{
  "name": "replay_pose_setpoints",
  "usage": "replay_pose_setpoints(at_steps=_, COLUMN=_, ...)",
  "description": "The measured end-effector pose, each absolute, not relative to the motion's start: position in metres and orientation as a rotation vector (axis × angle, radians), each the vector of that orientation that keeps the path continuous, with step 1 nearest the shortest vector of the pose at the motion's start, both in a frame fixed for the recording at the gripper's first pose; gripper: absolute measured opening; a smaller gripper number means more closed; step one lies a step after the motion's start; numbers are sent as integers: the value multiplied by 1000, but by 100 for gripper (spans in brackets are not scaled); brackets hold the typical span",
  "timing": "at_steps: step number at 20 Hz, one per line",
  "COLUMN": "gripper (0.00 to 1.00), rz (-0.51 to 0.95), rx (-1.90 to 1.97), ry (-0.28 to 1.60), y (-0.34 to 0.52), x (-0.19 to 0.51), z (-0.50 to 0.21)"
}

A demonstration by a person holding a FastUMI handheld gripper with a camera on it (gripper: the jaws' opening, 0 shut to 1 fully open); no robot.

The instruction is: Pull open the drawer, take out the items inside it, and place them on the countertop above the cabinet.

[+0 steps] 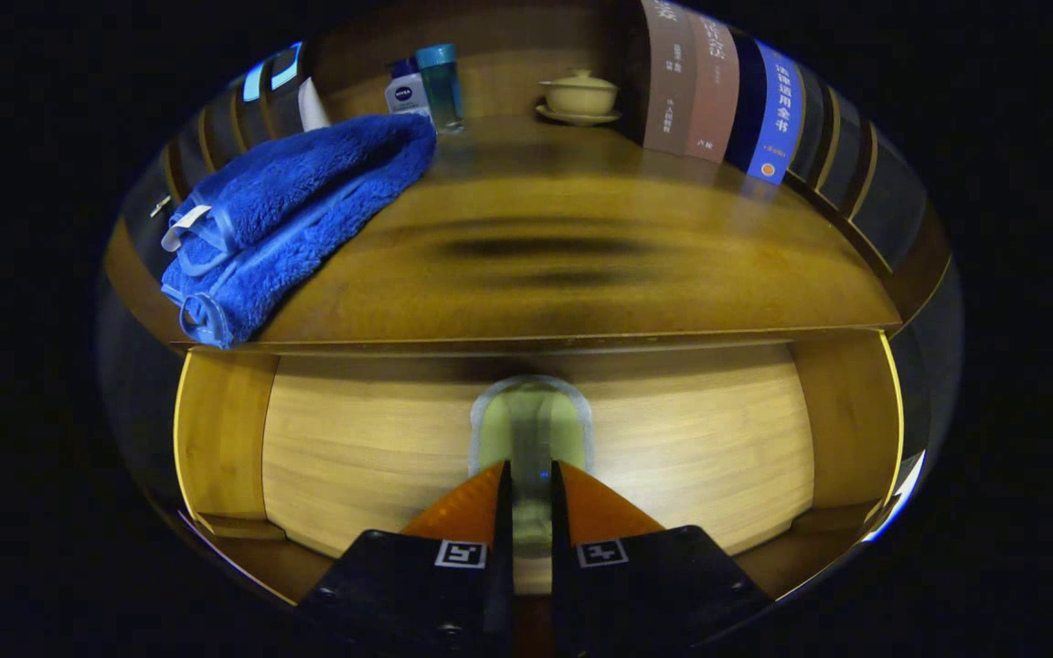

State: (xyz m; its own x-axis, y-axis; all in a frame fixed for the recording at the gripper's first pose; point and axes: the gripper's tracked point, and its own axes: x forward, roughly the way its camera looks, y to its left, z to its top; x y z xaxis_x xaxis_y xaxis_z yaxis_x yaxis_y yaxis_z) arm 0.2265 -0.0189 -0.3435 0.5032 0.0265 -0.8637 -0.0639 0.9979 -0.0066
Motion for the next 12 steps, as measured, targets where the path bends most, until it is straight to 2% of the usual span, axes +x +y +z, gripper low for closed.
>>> replay_pose_setpoints(at_steps=3, gripper=21, rz=35, rx=-35, ry=1040, y=-24, x=221, z=-333)
replay_pose_setpoints(at_steps=12, gripper=21, rz=98, rx=37, ry=1016, y=-11, x=181, z=-257)
